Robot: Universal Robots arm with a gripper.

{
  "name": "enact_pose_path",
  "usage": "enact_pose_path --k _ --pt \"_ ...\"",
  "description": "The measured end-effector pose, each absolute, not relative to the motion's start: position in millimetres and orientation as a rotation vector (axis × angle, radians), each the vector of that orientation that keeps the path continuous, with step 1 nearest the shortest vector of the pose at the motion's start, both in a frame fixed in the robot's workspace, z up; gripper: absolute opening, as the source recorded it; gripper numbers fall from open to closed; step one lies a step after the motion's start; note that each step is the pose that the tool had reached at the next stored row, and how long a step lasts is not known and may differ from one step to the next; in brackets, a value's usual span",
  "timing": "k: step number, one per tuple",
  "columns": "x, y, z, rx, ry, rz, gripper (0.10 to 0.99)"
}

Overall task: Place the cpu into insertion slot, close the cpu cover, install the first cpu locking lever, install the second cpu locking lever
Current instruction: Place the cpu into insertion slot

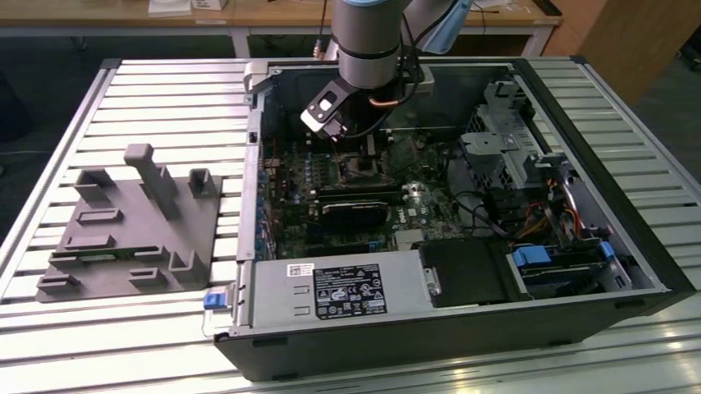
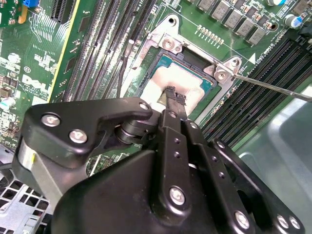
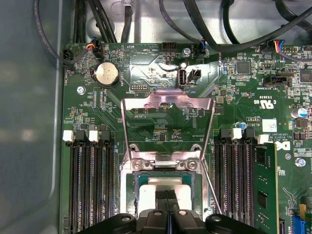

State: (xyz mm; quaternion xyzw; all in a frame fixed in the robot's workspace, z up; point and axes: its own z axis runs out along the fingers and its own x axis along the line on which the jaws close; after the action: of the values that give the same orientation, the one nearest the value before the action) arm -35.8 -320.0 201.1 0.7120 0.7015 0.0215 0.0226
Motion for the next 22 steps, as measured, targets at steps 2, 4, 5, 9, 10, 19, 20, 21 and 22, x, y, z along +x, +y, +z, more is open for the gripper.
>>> enact_pose_path --k 2,4,5,9,10,19,20,21,22 --pt "-36 -320 201 2.205 2.173 0.067 0.106" --pt "-36 -320 201 2.208 2.175 0.072 0.106" --pt "-36 -320 200 2.209 2.176 0.074 0.106" --pt "-36 -320 198 2.211 2.178 0.077 0.106" --pt "-36 -320 197 2.211 2.178 0.078 0.106" --pt "-36 -320 200 2.212 2.179 0.085 0.106" --pt "-36 -320 202 2.212 2.178 0.083 0.106" --pt "-36 -320 205 2.211 2.178 0.080 0.106" --pt "-36 -320 207 2.211 2.178 0.081 0.106"
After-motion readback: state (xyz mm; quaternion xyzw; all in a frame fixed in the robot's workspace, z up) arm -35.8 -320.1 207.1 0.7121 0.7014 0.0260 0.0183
